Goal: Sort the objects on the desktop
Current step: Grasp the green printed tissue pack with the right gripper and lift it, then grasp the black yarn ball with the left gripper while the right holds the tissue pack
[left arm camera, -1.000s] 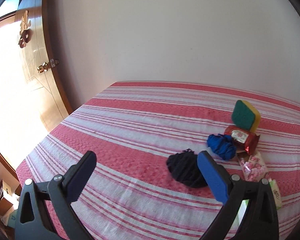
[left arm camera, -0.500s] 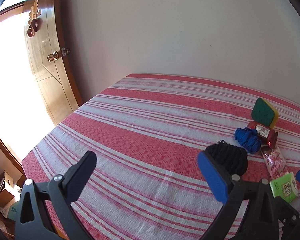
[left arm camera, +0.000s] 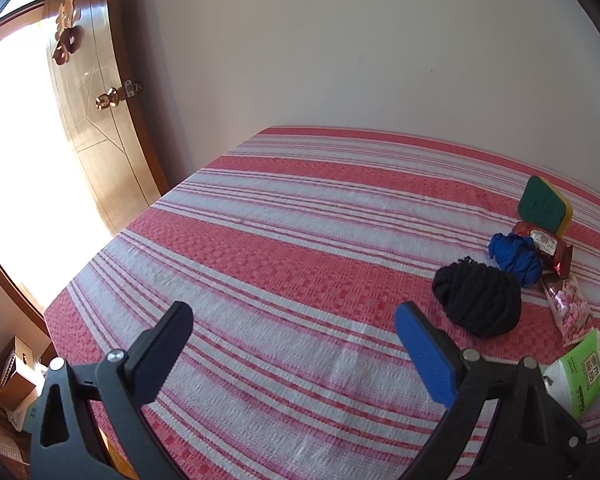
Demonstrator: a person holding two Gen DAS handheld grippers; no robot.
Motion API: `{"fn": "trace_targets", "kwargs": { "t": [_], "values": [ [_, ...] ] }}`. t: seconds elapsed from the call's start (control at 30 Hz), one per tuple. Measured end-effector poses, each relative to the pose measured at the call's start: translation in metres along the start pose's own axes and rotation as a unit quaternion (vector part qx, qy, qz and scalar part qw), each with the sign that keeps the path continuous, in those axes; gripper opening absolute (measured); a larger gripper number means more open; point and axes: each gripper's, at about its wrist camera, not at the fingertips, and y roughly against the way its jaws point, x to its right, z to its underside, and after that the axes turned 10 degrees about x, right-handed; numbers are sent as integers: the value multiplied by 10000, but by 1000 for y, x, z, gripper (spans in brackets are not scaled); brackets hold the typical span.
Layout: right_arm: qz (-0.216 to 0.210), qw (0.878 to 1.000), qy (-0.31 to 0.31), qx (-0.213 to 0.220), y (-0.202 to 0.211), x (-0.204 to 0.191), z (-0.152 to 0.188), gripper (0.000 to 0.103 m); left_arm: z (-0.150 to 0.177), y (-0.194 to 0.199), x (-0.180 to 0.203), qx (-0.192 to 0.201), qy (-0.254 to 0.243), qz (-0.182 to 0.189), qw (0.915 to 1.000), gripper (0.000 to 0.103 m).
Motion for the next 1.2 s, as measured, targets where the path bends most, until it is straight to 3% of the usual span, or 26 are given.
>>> {"fn": "trace_targets", "kwargs": {
  "t": [0.1, 0.13, 0.37, 0.47, 0.6, 0.77, 0.83, 0.97, 1.03, 1.13, 1.2],
  "values": [
    [10, 9998, -83, -183, -6, 3, 0, 82, -1, 2, 1, 14, -4, 24, 10000, 102],
    [28, 9998, -96, -145, -4, 4, -1, 72, -1, 2, 2, 25, -12, 32, 10000, 102],
    [-236, 9994, -210, 117, 11, 9, 0, 70, -4, 5, 5, 98, -49, 98, 9999, 102],
    [-231, 9968, -407, 651, 31, 25, -8, 70, -7, 11, 9, 175, -36, 312, 9994, 102],
    [226, 9858, -667, 1524, 62, 56, -24, 70, -14, 15, 17, 178, -27, 747, 9970, 102],
    [1286, 9532, -420, 2705, 89, 72, -33, 70, -19, 12, 46, 106, -344, 916, 9951, 102],
    [1435, 9445, -436, 2922, 89, 75, -30, 70, -21, 7, 58, 6, -447, 951, 9945, 102],
    [1290, 9453, -747, 2901, 80, 83, -22, 71, -27, -11, 74, -453, -226, 1284, 9904, 102],
    [1144, 9523, -796, 2716, 74, 87, -25, 71, -26, -22, 81, -717, -74, 1260, 9894, 102],
    [1061, 9525, -816, 2736, 75, 87, -25, 71, -24, -34, 93, -846, -76, 1266, 9883, 102],
    [1030, 9527, -767, 2755, 77, 85, -24, 71, -20, -45, 99, -1175, -84, 1209, 9857, 102]
  ]
}}
